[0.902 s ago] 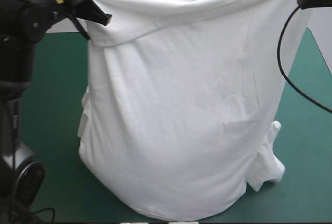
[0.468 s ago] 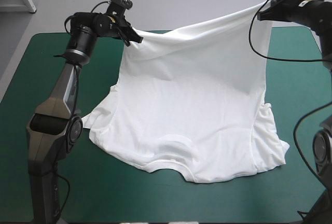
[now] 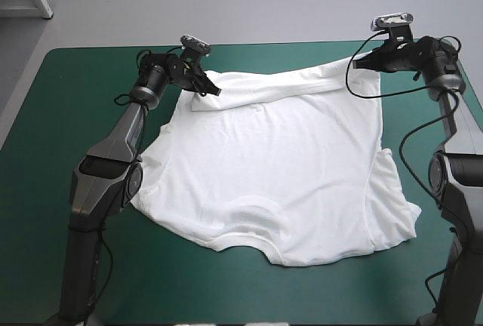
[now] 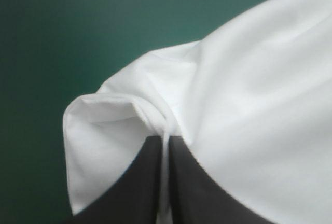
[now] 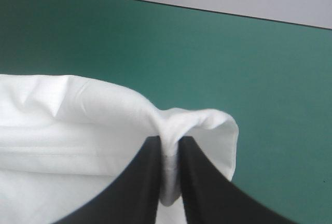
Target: Fold the cloth
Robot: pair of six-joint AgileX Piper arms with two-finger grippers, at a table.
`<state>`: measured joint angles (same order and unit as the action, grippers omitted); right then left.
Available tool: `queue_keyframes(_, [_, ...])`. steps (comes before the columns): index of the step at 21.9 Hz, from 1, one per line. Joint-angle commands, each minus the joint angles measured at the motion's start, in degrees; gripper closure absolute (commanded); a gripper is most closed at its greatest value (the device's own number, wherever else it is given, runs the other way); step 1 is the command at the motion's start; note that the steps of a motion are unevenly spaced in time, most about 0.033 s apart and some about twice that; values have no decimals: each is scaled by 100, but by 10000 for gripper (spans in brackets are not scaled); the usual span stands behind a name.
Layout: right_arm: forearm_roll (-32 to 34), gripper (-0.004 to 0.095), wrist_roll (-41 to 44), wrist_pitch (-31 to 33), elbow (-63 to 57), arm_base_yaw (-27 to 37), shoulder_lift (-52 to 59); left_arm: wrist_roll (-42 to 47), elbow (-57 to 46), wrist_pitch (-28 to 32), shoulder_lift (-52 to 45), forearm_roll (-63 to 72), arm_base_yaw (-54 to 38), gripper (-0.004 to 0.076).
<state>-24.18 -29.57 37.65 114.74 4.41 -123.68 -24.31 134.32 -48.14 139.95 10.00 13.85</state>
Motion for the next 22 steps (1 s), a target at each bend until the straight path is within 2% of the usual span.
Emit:
queue_keyframes(1, [-209,496,-39,-354,187,41,402,64,177,236,-461,105,-23,579])
queue_keyframes(4, [-250,276,12,-282,225,41,516,17,273,-88,-579,105,-48,395])
queue_keyframes(6, [-256,254,12,-168,266,41,739,5,380,-561,-789,28,-48,317])
queue_keyframes(12, [-288,373,180,780,440,41,1672,5,390,-1287,-1698,4,-48,370])
queue_keyframes(14, [-484,433,313,1426,440,41,2273,-73,390,-2247,-2149,416,-48,386])
queue_keyframes(15, [-558,445,361,1571,440,41,2401,-92,368,-2467,-2247,583,-48,394])
queue_keyframes(18, [-644,469,664,2285,259,41,2918,-43,-274,-2554,-2913,1066,-48,412])
queue_keyframes(19, [-673,469,720,2373,133,41,3024,-33,-502,-2554,-3079,1074,-48,412])
queue_keyframes(22, [-915,473,719,2469,-950,41,3692,-35,-2060,-2327,-3992,984,-48,412])
